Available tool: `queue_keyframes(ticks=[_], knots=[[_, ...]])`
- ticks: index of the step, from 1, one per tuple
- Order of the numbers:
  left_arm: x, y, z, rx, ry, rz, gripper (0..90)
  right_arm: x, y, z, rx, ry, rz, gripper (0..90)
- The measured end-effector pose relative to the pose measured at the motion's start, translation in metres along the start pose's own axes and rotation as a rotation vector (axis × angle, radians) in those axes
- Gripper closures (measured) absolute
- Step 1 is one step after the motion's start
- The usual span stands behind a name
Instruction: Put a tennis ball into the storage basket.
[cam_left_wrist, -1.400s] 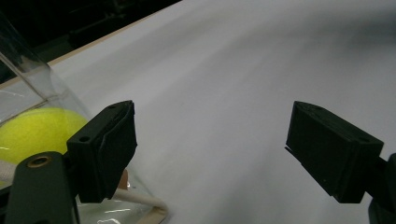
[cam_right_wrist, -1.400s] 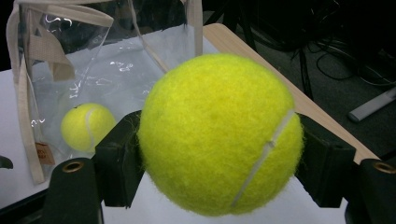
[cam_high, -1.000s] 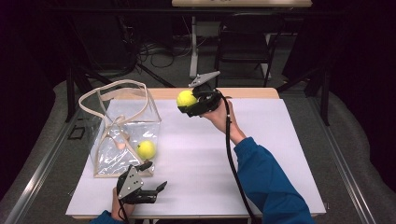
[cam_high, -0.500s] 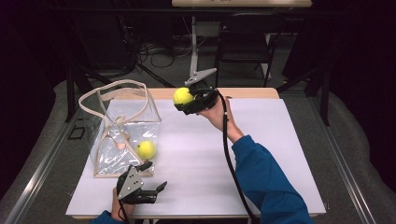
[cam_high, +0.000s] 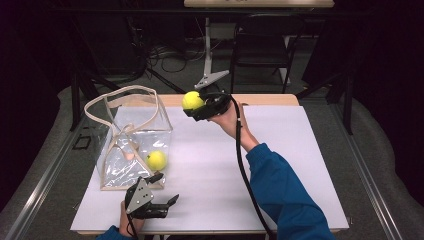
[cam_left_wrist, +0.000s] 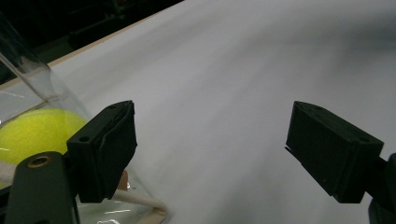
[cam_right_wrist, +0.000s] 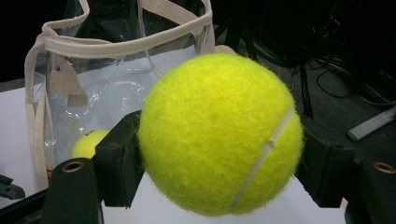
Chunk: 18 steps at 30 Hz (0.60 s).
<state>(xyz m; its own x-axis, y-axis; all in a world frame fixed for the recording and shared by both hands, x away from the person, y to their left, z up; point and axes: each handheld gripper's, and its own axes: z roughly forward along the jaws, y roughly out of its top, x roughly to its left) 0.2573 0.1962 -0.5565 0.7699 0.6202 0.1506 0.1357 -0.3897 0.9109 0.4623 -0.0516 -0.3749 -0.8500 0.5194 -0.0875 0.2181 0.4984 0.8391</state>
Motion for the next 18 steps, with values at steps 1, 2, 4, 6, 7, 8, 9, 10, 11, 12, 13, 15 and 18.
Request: queue_keyframes(ticks=[1, 2, 4, 6, 7, 8, 9, 10, 11, 12, 13, 15, 18], knots=[[0.0000, 0.0000, 0.0000, 0.001, 0.000, 0.000, 15.9, 0.0001, 0.0005, 0.0002, 0.000, -0.001, -0.002, 26.2], [0.0001, 0.0000, 0.0000, 0.000, 0.000, 0.000, 15.9, 0.0003, 0.0008, 0.0005, 0.000, 0.000, -0.001, 26.2], [0.0001, 0.0000, 0.0000, 0.000, 0.000, 0.000, 15.9, 0.0005, 0.0015, 0.0009, -0.001, 0.001, 0.000, 26.2], [0.0002, -0.0001, -0.0001, 0.000, 0.001, 0.000, 15.9, 0.0007, 0.0025, 0.0011, -0.004, 0.002, 0.000, 26.2], [0.0003, -0.0001, -0.0002, -0.001, 0.001, -0.001, 15.9, 0.0008, 0.0029, 0.0012, -0.005, 0.002, -0.001, 26.2], [0.0004, -0.0002, -0.0002, -0.001, 0.000, -0.001, 15.9, 0.0012, 0.0032, 0.0013, -0.004, 0.003, -0.002, 26.2], [0.0004, -0.0002, -0.0001, -0.001, 0.001, -0.001, 15.9, 0.0014, 0.0034, 0.0016, -0.004, 0.004, -0.004, 26.2], [0.0005, -0.0002, 0.0000, 0.000, 0.001, -0.001, 15.9, 0.0017, 0.0035, 0.0019, -0.005, 0.004, -0.005, 26.2], [0.0005, -0.0002, 0.0000, 0.000, 0.000, -0.001, 15.9, 0.0018, 0.0038, 0.0022, -0.006, 0.002, -0.006, 26.2], [0.0004, -0.0002, 0.0000, 0.000, 0.000, -0.001, 15.9, 0.0017, 0.0042, 0.0026, -0.004, 0.002, -0.005, 26.2], [0.0004, -0.0001, -0.0001, 0.000, 0.001, 0.000, 15.9, 0.0017, 0.0045, 0.0028, -0.006, 0.003, -0.005, 26.2], [0.0006, -0.0002, -0.0001, 0.000, 0.002, -0.001, 15.9, 0.0019, 0.0055, 0.0034, -0.008, 0.006, -0.005, 26.2], [0.0006, -0.0002, 0.0001, 0.000, 0.001, -0.001, 15.9, 0.0024, 0.0076, 0.0045, -0.008, 0.006, -0.008, 26.2]])
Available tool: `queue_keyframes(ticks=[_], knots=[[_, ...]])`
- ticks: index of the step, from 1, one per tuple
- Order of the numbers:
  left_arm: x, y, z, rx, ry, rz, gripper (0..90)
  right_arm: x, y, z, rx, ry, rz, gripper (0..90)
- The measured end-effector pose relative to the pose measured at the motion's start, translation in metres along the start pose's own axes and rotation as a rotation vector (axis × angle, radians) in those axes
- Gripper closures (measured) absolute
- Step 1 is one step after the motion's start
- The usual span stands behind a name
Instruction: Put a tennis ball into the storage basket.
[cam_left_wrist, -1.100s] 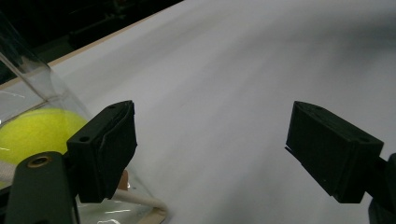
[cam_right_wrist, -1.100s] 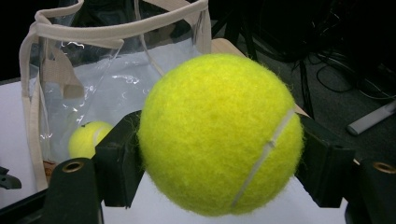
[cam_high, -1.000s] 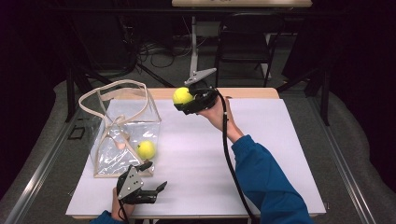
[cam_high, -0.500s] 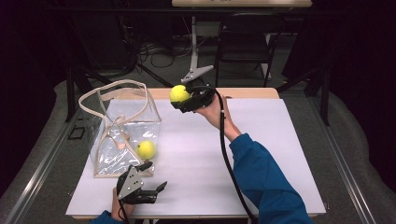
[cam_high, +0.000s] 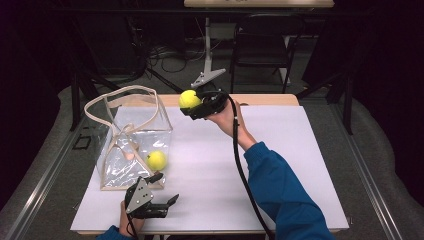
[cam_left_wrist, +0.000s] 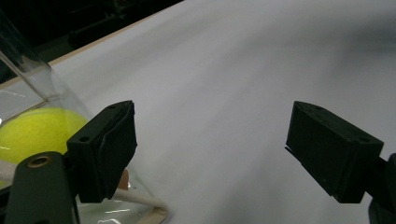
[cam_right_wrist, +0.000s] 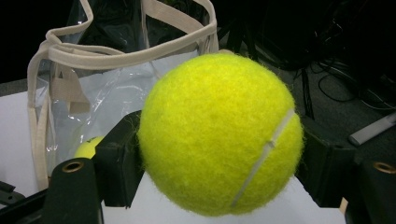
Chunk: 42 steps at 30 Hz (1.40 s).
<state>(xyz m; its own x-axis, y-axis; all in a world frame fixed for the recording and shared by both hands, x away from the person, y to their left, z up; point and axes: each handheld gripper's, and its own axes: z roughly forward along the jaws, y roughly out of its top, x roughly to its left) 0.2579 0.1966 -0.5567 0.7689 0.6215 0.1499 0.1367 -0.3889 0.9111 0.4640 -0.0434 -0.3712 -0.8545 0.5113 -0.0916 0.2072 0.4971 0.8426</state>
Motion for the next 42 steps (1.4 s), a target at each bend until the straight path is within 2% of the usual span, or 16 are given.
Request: queue_keyframes(ticks=[42], knots=[[0.000, 0.000, -0.001, -0.003, -0.004, -0.001, 15.9, 0.009, 0.041, 0.010, -0.031, 0.021, -0.025, 26.2]])
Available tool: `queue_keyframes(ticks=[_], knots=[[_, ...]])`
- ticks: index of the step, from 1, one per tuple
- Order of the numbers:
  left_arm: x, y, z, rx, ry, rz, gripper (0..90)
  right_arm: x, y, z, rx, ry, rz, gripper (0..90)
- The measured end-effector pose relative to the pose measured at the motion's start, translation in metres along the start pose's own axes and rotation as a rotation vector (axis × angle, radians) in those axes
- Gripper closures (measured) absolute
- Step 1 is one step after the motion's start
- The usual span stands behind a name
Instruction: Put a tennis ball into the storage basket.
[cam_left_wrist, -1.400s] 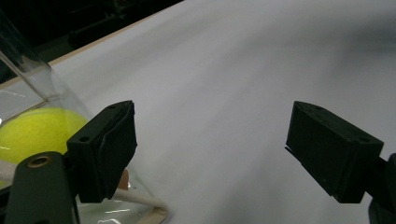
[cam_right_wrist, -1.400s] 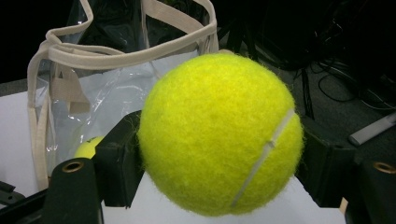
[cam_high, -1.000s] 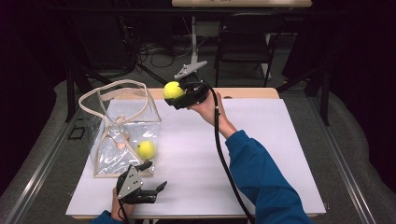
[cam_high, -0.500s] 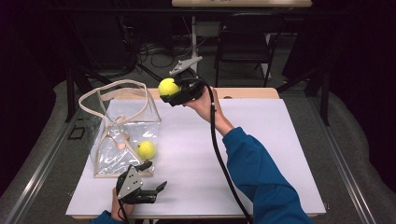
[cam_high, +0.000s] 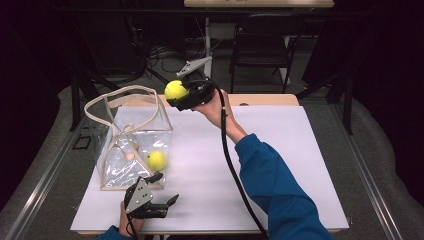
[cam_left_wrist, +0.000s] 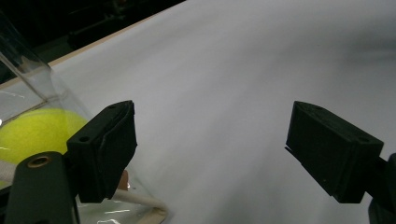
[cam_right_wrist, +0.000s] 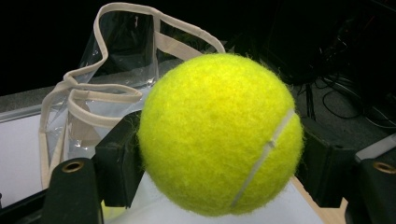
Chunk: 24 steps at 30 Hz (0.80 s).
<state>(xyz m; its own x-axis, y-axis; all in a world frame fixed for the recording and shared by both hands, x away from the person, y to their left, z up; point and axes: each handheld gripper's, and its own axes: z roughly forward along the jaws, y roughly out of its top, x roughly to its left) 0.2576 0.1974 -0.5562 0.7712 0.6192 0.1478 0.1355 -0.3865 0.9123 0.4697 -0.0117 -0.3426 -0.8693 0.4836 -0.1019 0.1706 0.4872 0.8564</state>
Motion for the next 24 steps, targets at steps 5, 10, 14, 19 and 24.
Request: queue_keyframes(ticks=[5, 10, 14, 19, 24], knots=[[0.000, 0.000, 0.000, -0.001, 0.000, 0.000, 15.9, 0.002, 0.005, 0.003, 0.001, 0.003, -0.005, 26.2], [0.000, 0.000, 0.000, -0.002, -0.001, -0.004, 15.9, 0.004, 0.008, 0.006, 0.002, 0.008, -0.011, 26.2], [0.000, 0.000, 0.000, -0.003, -0.002, -0.005, 15.9, 0.005, 0.010, 0.007, -0.002, 0.011, -0.012, 26.2], [0.000, 0.000, -0.001, -0.007, 0.000, -0.006, 15.9, 0.007, 0.015, 0.009, 0.002, 0.012, -0.017, 26.2], [0.000, 0.000, -0.001, -0.007, -0.001, -0.007, 15.9, 0.010, 0.021, 0.010, -0.005, 0.012, -0.022, 26.2]])
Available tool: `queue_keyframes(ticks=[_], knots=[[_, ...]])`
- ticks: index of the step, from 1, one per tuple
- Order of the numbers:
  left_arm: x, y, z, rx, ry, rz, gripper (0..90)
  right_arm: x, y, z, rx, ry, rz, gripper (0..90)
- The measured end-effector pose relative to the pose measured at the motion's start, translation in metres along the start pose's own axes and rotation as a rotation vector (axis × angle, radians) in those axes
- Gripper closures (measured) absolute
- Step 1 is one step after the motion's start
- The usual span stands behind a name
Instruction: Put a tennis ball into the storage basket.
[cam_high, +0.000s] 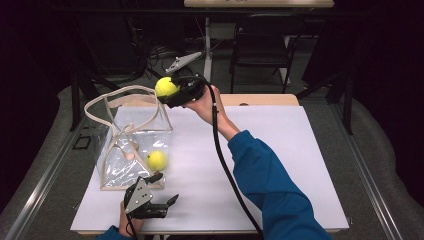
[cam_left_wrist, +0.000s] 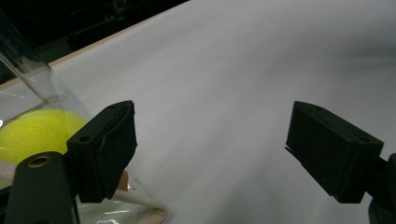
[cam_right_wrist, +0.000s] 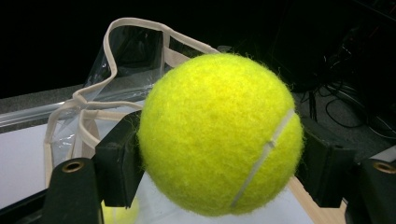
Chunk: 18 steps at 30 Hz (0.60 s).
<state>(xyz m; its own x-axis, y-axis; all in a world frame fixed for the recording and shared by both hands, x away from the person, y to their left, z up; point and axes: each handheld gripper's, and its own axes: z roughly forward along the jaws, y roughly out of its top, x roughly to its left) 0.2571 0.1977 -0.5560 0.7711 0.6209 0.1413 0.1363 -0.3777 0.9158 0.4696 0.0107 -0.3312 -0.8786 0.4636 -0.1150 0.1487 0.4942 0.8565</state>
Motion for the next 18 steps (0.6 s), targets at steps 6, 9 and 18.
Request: queue_keyframes(ticks=[6, 9, 18], knots=[[0.0002, 0.0001, 0.0002, 0.001, -0.002, 0.001, 15.9, 0.0028, 0.0029, 0.0033, 0.004, 0.001, -0.007, 26.2], [0.0002, 0.0000, 0.0002, 0.001, 0.000, 0.000, 15.9, 0.0032, 0.0042, 0.0050, 0.004, 0.000, -0.007, 26.2], [0.0001, 0.0000, 0.0001, -0.002, -0.002, -0.002, 15.9, 0.0050, 0.0072, 0.0082, 0.009, -0.006, -0.016, 26.1]])
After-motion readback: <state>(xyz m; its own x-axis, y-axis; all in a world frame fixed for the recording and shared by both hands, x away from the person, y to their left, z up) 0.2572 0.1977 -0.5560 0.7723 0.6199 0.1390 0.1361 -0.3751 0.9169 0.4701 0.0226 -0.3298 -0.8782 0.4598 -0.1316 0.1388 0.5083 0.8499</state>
